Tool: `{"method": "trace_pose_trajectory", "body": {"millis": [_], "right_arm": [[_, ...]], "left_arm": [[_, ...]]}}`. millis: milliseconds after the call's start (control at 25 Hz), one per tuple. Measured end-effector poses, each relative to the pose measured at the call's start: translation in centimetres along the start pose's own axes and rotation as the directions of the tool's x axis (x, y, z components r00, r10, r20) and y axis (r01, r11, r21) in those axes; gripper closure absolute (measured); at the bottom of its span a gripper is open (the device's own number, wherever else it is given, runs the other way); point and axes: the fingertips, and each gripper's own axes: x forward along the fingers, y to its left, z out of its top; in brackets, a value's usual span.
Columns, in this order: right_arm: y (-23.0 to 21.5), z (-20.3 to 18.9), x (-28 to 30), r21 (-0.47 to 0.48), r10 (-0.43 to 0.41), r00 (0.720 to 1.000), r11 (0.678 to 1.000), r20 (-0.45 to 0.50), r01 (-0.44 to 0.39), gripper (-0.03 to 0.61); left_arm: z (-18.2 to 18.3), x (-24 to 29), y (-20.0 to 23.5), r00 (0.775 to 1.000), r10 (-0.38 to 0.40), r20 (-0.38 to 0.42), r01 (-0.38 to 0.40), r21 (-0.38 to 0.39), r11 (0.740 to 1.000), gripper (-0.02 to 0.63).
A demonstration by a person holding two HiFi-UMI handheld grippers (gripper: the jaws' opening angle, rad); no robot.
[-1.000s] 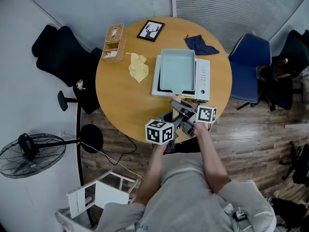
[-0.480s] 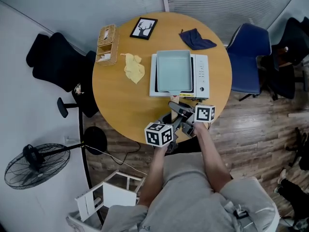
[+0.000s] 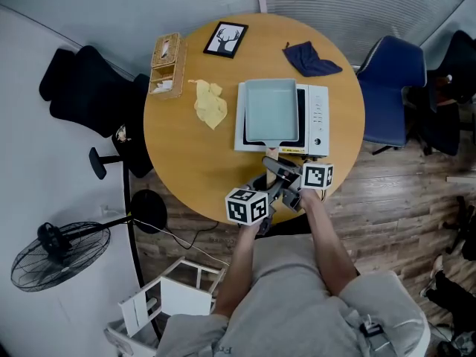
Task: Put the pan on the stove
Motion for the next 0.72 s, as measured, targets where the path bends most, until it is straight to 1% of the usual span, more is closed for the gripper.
{"method": "trace_pose_trajectory", "body": {"millis": [240,400,480,600,720], "right_arm": [[-1.0,0.6,0.2,0.007,-0.010,1.000,1.000,0.009,0.010,0.380],[-1.1,1.1,0.4,-0.007,0.005,1.000,1.000,0.006,-0.005,0.380],[-1.5,1.1,0.3,-0.001,-0.006,1.000,1.000,0.005,0.006,0.380],[-1.5,1.2,0.3,-0.009,0.003,1.000,1.000,0.005,-0.003,0.380],[-2.2,1.0,0.1,0.007,-0.013,1.000,1.000,0.004,0.013,0.380]], "left_arm": [[0.2,0.8,0.6,1.000,-0.002,-0.016,0.002,0.000,1.000,0.439],[0.3,1.3,0.9,1.000,-0.003,-0.016,0.003,-0.007,1.000,0.439],[0.4,1.5,0.9,1.000,-0.003,-0.016,0.003,-0.008,1.000,0.439],[0.2,1.7,1.0,1.000,-0.003,-0.019,0.003,-0.009,1.000,0.439],[0.0,2.0,1.1,1.000,-0.001,-0.022,0.001,-0.013,1.000,0.439]]}}
